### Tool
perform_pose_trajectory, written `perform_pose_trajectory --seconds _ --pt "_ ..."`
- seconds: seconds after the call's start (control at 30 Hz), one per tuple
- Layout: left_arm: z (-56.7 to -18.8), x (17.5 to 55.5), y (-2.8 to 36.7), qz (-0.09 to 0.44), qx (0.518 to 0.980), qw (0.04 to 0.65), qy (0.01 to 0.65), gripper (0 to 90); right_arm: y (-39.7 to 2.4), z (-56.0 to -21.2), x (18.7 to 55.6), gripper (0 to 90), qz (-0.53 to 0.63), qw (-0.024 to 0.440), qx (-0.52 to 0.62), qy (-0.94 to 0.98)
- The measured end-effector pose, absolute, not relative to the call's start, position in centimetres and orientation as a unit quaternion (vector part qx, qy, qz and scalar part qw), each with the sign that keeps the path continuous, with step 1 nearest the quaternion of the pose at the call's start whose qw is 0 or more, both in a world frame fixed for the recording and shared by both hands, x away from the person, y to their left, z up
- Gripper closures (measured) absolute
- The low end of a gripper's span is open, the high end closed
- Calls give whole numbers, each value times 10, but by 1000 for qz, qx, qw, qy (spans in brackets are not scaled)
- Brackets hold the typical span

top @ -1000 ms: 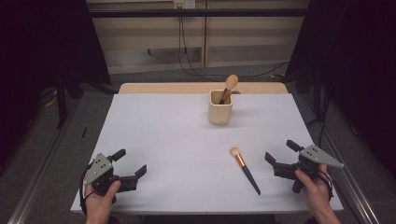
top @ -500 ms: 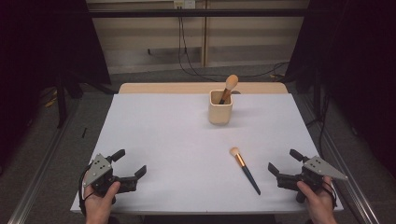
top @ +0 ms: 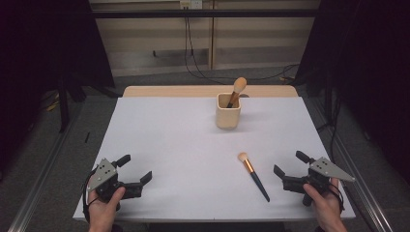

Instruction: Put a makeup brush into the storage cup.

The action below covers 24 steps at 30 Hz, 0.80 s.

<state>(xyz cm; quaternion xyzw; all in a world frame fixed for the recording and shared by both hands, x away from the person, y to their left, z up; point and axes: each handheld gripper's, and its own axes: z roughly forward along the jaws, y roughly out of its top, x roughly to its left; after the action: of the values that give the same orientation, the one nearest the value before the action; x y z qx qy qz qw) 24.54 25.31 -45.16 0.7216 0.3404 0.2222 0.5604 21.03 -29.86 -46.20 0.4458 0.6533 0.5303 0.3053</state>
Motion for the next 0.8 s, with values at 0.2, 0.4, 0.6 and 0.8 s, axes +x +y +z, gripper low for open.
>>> perform_pose_trajectory --seconds 0.2,0.4,0.6,0.8 --pt "-453 244 256 228 718 556 350 26 -289 -458 218 14 524 312 423 670" --pt "-450 242 256 235 715 556 352 27 -283 -452 229 27 535 297 419 671" --pt "-449 241 254 238 718 554 347 27 -277 -442 239 28 549 294 410 666" --pt "-450 244 254 237 719 554 347 27 -265 -434 254 27 552 286 402 673"
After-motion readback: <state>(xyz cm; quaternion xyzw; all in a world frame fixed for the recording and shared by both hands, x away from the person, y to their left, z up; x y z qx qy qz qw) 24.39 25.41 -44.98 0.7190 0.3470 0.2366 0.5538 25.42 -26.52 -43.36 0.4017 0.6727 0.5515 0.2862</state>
